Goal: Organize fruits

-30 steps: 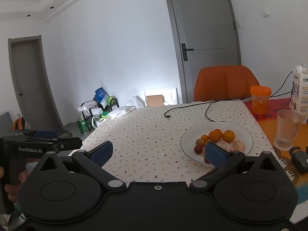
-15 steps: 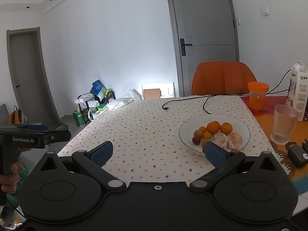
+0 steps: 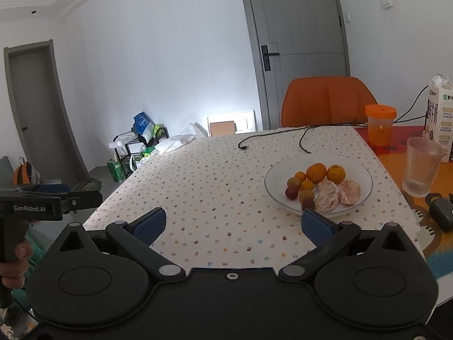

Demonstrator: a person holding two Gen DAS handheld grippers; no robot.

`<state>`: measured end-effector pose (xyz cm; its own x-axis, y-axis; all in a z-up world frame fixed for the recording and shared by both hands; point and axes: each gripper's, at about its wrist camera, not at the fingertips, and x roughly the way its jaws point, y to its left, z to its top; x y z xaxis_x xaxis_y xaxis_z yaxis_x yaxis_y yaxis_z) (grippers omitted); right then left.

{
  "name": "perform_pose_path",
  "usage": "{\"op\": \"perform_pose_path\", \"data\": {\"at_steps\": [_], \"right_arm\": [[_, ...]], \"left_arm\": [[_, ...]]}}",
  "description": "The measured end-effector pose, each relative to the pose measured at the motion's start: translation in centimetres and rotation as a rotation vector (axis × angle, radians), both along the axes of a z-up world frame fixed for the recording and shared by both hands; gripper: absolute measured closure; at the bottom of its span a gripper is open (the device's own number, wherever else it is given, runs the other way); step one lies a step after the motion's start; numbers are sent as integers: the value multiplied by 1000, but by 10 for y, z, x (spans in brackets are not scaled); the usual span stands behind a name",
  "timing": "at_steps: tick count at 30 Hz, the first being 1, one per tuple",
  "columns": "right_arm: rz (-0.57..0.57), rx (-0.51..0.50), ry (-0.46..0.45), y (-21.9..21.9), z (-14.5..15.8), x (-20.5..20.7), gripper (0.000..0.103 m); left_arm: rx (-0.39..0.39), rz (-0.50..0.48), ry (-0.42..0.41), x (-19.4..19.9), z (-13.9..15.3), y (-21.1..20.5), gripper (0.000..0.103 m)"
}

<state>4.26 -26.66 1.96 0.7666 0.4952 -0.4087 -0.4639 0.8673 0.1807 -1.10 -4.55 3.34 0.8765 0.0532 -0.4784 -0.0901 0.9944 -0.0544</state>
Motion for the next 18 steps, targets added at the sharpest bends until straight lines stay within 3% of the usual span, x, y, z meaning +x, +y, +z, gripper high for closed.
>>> {"op": "perform_pose_path", "data": {"at_steps": [18], "right_arm": [[8,-11,26,3,-7,3,0]], "left_arm": [[1,-11,40,4,-12,1,0]]}}
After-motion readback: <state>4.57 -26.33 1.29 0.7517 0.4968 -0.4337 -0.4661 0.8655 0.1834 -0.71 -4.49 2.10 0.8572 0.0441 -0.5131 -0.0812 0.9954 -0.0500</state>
